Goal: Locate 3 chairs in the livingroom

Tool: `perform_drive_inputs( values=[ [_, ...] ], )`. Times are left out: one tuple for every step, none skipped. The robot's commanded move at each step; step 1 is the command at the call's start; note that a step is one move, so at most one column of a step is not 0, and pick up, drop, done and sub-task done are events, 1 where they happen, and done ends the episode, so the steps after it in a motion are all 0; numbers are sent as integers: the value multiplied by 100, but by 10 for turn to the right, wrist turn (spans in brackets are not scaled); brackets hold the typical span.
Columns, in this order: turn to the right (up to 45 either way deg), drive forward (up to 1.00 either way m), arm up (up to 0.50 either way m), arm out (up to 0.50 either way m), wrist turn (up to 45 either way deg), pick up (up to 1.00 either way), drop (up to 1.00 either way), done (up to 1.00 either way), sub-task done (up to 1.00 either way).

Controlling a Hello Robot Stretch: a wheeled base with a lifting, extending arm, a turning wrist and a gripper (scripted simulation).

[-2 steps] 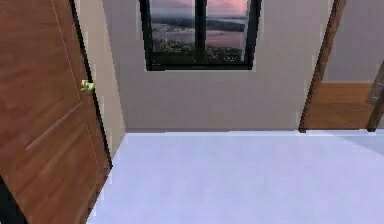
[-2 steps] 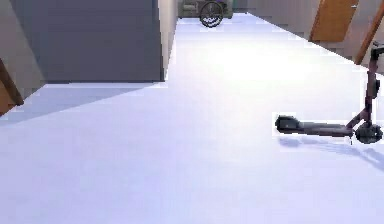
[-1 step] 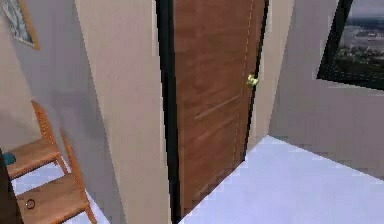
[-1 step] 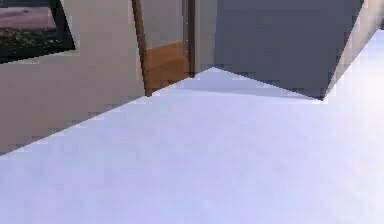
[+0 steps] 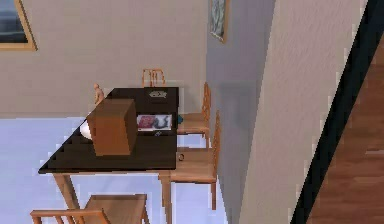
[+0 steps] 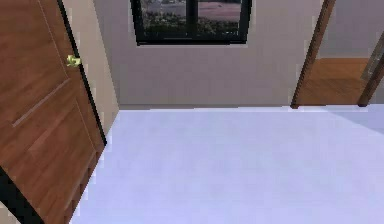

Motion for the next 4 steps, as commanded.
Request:
perform_drive_inputs(
  values=[
    [0,0,0,0,0,0,0,0,100],
    [-450,0,0,0,0,0,0,0,0],
    [-450,0,0,0,0,0,0,0,0],
    [0,95,0,0,0,0,0,0,0]
  ],
)
